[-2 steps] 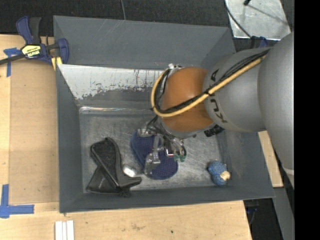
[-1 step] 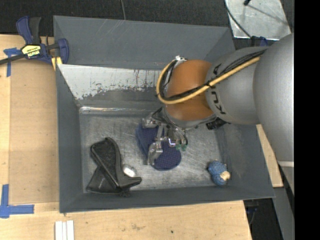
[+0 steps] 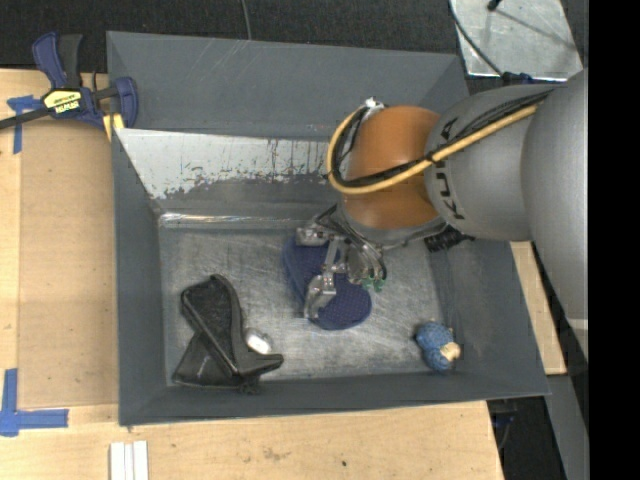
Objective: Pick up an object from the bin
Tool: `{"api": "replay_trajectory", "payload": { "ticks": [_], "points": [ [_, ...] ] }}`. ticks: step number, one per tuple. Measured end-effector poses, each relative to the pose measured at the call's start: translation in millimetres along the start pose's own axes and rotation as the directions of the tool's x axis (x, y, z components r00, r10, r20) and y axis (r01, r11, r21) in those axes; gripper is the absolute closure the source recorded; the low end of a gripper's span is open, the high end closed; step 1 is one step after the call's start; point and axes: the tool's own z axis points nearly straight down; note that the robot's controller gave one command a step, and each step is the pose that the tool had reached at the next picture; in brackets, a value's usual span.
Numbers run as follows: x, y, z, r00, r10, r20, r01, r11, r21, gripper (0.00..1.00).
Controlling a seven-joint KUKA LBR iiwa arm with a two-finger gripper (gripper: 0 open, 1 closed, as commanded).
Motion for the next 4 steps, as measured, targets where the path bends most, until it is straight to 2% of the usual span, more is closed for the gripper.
{"api": "replay_trajectory", "payload": {
  "ticks": [1,2,3,4],
  "points": [
    [-36.0,-16,4,0.995,-0.102,-0.005,0.102,0.995,-0.001,0.0],
    [-33.0,-38,3,1.0,-0.001,-0.001,0.001,1.0,-0.003,0.0],
    [-50.0,-35,0,0.907,0.421,-0.009,-0.421,0.907,0.002,0.0],
    [-49.4,-40,10,0.898,0.439,-0.008,-0.439,0.898,-0.003,0.0]
  ]
}}
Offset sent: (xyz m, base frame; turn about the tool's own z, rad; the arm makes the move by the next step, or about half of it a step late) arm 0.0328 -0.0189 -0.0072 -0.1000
